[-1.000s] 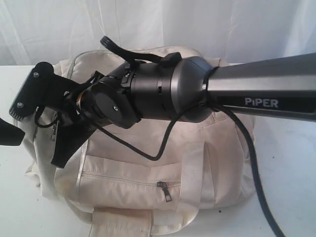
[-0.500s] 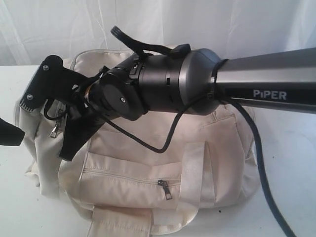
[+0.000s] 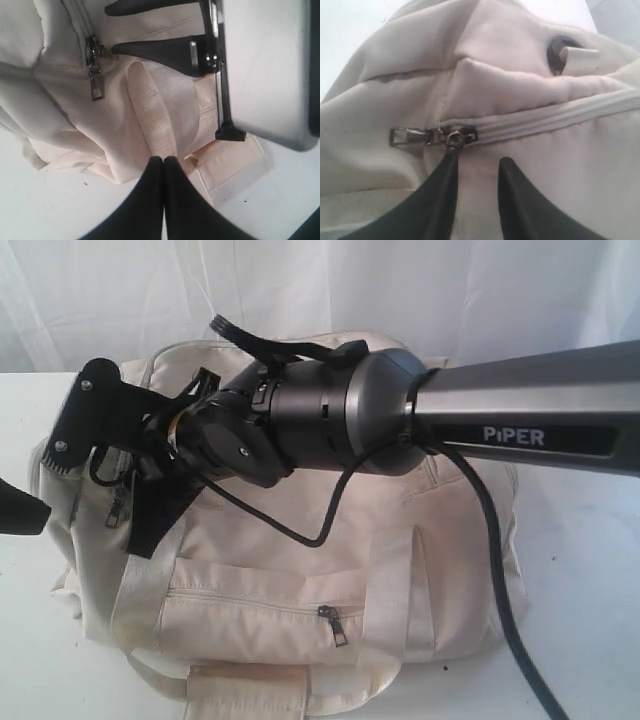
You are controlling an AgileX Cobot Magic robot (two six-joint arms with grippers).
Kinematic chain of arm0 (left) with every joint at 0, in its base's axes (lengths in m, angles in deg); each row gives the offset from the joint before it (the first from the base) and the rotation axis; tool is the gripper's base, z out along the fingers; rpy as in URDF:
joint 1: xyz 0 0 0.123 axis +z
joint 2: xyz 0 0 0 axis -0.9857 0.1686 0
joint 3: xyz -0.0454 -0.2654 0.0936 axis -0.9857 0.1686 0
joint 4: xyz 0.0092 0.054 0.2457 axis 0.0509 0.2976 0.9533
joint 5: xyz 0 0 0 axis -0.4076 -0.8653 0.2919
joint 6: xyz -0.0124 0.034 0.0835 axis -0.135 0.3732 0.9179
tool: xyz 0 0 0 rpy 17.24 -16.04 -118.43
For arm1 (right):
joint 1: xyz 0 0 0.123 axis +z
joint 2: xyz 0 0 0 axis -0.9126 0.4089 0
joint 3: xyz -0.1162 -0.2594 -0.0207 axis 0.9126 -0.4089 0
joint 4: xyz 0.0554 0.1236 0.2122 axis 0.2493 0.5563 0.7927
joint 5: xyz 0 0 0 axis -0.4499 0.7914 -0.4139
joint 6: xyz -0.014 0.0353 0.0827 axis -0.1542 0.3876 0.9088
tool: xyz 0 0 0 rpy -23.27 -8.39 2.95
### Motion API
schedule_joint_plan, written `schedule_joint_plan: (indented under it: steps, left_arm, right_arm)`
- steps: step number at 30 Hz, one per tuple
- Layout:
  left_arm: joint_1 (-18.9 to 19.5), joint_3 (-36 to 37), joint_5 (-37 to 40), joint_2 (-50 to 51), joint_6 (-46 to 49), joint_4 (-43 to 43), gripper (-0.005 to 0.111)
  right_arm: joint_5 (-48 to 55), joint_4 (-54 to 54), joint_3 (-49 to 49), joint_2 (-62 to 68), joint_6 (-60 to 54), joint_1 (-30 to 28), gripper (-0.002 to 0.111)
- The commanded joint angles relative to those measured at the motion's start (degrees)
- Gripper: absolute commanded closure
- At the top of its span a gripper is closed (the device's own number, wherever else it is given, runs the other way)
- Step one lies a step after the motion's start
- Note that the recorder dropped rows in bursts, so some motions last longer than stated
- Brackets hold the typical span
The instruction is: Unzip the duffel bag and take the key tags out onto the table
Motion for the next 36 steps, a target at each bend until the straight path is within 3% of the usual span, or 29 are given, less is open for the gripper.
schedule_joint_plan:
  steps: [1, 5, 10, 36]
  left_arm:
    - [-0.13, 0.27, 1.11, -0.24, 0.11, -1.5, 0.107]
    - [-0.13, 0.27, 1.11, -0.24, 0.11, -1.5, 0.107]
    - [-0.13, 0.27, 1.25, -0.24, 0.11, -1.5, 0.107]
    - [-0.13, 0.27, 1.27, -0.24, 0.11, -1.62, 0.107]
  right_arm:
    - [1.96, -2.67, 2.06, -0.24, -0.37, -0.43, 0.08]
    - [11.06, -3.18, 2.2, -0.24, -0.37, -0.43, 0.064]
    - [15.83, -2.29, 2.2, -0.24, -0.37, -0.31, 0.064]
    - [6.39, 6.17, 1.84, 3.22, -0.48, -0.31, 0.064]
